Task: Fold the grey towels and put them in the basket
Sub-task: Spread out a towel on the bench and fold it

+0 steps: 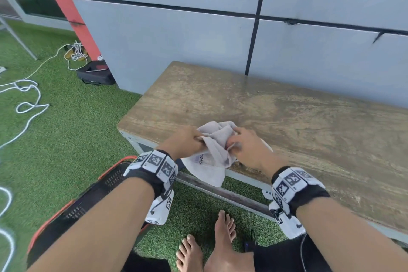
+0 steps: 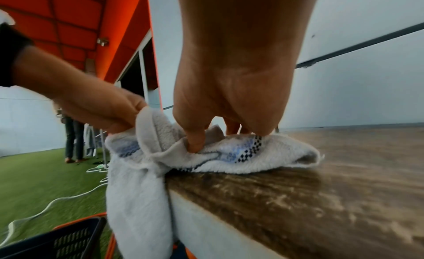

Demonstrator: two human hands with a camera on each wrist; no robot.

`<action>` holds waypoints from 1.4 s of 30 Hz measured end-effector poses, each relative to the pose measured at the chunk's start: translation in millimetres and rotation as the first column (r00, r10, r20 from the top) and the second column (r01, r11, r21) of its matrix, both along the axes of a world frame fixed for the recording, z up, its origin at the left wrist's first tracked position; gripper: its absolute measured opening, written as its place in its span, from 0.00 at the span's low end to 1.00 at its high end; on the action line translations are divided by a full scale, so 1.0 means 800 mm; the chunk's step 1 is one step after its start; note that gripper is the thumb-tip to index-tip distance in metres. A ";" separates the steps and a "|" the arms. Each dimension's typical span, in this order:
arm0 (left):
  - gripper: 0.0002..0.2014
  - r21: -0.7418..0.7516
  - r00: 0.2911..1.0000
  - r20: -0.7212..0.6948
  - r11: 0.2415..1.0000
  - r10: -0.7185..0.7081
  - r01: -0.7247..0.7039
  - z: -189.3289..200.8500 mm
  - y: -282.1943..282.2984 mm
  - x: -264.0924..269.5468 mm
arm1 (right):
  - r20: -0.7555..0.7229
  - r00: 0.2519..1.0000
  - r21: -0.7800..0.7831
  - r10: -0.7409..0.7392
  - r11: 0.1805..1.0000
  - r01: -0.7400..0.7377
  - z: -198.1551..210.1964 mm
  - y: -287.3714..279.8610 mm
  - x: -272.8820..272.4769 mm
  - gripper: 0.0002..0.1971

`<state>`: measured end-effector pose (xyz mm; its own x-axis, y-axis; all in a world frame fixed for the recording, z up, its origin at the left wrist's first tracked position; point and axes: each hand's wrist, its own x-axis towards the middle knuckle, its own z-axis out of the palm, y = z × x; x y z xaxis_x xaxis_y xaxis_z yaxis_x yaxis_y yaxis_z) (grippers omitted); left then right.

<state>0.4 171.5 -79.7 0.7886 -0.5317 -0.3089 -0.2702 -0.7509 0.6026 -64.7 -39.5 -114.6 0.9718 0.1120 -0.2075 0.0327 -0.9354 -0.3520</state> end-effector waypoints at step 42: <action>0.10 -0.548 0.875 0.360 0.832 0.323 -0.081 0.195 -0.194 0.288 | 0.631 0.505 0.301 -0.589 0.786 0.540 0.243 -0.282 0.155 0.06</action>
